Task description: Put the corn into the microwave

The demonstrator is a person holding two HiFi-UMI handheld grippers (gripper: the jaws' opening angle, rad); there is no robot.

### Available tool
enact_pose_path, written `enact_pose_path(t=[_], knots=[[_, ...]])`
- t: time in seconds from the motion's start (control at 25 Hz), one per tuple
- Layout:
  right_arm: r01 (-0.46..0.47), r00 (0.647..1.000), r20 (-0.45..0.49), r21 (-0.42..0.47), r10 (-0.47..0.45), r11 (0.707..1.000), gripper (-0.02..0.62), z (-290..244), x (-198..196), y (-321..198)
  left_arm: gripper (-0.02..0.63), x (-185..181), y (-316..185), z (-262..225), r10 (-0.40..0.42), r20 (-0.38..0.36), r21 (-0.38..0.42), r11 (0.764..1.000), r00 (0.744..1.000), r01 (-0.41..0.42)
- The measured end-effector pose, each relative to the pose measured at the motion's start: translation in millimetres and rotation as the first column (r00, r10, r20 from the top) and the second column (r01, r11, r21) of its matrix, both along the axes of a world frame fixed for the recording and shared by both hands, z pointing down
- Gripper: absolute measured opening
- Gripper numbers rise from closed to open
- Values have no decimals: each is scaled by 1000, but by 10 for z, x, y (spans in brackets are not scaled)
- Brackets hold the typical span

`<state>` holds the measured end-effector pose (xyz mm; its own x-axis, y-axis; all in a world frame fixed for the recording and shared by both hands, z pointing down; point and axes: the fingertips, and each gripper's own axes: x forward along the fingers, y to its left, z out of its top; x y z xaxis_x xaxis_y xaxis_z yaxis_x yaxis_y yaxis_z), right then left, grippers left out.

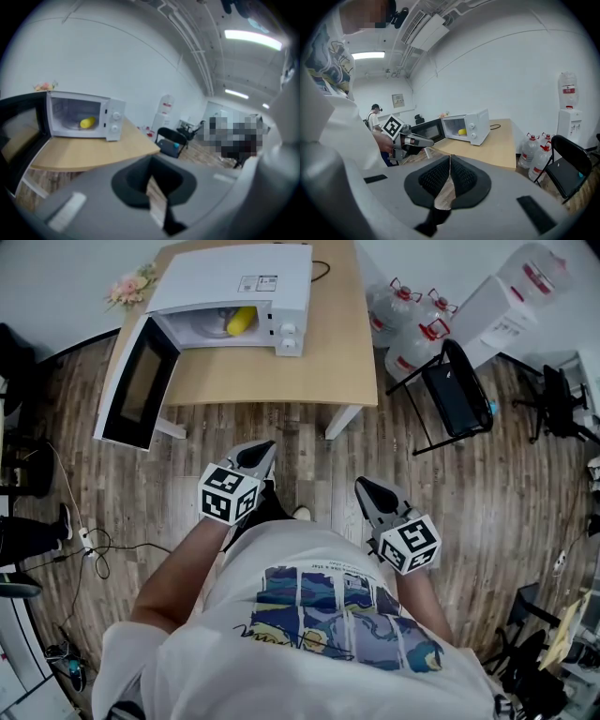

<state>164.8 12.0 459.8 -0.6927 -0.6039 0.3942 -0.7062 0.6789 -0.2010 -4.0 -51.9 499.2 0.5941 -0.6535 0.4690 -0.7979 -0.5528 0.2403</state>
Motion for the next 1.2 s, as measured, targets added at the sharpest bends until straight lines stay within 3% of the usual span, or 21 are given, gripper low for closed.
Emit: enact_pose_path(t=[0.6, 1.0, 1.2], knots=[[-3, 1000, -6, 14, 3, 1000, 11, 36, 49, -47, 8, 36, -34, 94, 3, 21, -21, 1000, 1000, -3], [-42, 999, 12, -15, 43, 999, 11, 154, 212, 56, 8, 241, 35, 56, 54, 35, -39, 998, 998, -52], [-20, 1000, 17, -38, 21, 999, 11, 270, 228, 109, 8, 373, 125, -81, 81, 37, -36, 996, 996, -80]])
